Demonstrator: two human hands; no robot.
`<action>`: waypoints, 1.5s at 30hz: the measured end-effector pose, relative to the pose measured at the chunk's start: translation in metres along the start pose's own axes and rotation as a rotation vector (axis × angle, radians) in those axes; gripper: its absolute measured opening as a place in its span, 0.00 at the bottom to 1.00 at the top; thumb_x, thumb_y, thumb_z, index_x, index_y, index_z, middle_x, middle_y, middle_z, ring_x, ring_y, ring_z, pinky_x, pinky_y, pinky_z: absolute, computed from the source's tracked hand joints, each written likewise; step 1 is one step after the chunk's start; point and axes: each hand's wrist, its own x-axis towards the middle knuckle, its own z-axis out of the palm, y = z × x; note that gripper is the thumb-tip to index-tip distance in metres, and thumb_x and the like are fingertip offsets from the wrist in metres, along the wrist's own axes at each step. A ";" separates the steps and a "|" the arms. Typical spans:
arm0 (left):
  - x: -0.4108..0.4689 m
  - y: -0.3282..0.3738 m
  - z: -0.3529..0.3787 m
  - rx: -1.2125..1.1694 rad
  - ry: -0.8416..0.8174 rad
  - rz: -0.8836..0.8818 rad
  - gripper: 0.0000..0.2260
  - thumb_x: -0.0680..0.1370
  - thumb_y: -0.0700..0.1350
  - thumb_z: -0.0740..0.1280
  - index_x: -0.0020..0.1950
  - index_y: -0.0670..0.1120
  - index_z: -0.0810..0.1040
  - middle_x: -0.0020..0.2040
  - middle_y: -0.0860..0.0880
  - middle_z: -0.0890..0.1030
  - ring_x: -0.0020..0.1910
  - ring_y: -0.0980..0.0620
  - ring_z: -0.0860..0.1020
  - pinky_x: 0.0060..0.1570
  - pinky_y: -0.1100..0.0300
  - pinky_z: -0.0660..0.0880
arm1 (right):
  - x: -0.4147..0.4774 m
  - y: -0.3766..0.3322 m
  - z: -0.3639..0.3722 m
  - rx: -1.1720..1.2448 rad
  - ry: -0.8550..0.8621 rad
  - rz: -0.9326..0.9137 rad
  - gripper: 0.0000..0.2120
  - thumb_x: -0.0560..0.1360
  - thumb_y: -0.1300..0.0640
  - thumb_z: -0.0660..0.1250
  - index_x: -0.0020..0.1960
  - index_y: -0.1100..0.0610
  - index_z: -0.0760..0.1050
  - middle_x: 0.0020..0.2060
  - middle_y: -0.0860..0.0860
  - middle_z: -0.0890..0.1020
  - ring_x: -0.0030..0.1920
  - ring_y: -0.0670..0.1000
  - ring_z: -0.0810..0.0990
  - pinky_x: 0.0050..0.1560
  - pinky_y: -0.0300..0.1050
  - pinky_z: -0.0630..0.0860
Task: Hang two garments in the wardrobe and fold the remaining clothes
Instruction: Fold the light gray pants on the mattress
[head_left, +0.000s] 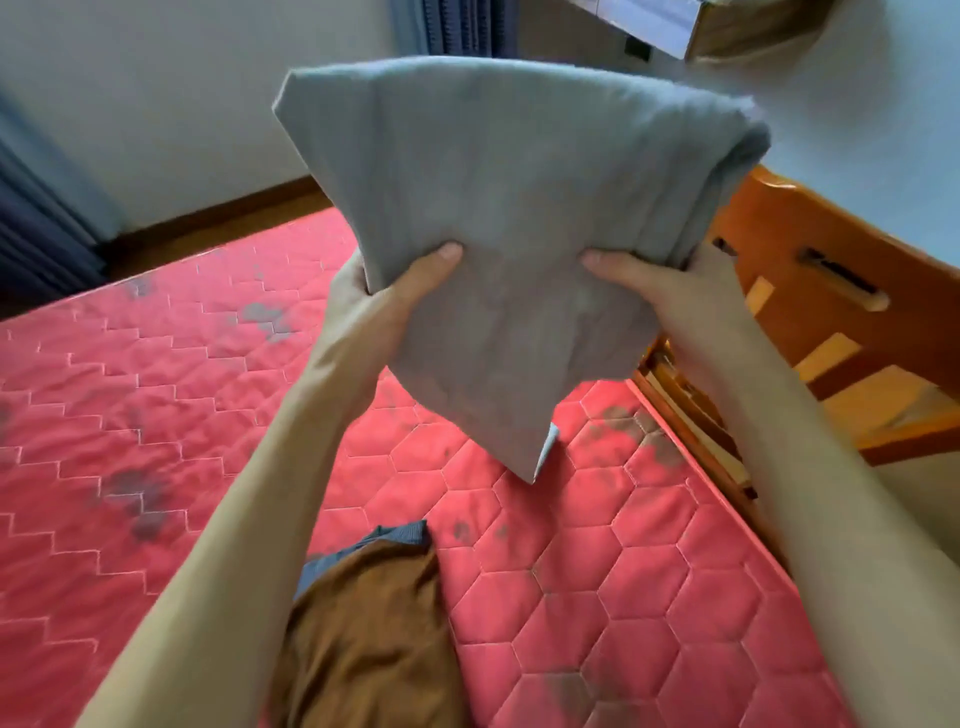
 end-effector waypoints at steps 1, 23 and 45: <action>-0.012 -0.007 -0.003 -0.015 0.011 -0.068 0.10 0.76 0.50 0.73 0.57 0.52 0.82 0.53 0.56 0.86 0.55 0.58 0.83 0.52 0.62 0.78 | -0.014 0.008 -0.003 0.003 -0.004 0.051 0.21 0.66 0.60 0.80 0.57 0.53 0.81 0.53 0.48 0.87 0.54 0.49 0.85 0.57 0.49 0.81; -0.173 0.150 -0.085 -0.275 -0.167 -0.272 0.20 0.75 0.51 0.67 0.63 0.43 0.79 0.56 0.46 0.85 0.56 0.52 0.83 0.49 0.58 0.81 | -0.197 -0.146 0.010 0.159 -0.261 0.170 0.22 0.68 0.67 0.76 0.61 0.65 0.78 0.56 0.61 0.84 0.58 0.60 0.83 0.60 0.55 0.78; -0.207 0.203 -0.083 -0.173 -0.191 -0.541 0.33 0.73 0.67 0.66 0.75 0.54 0.69 0.77 0.44 0.64 0.75 0.42 0.65 0.68 0.37 0.66 | -0.222 -0.284 0.050 0.624 -0.313 -0.016 0.29 0.65 0.85 0.45 0.37 0.58 0.77 0.32 0.50 0.73 0.33 0.47 0.73 0.32 0.34 0.73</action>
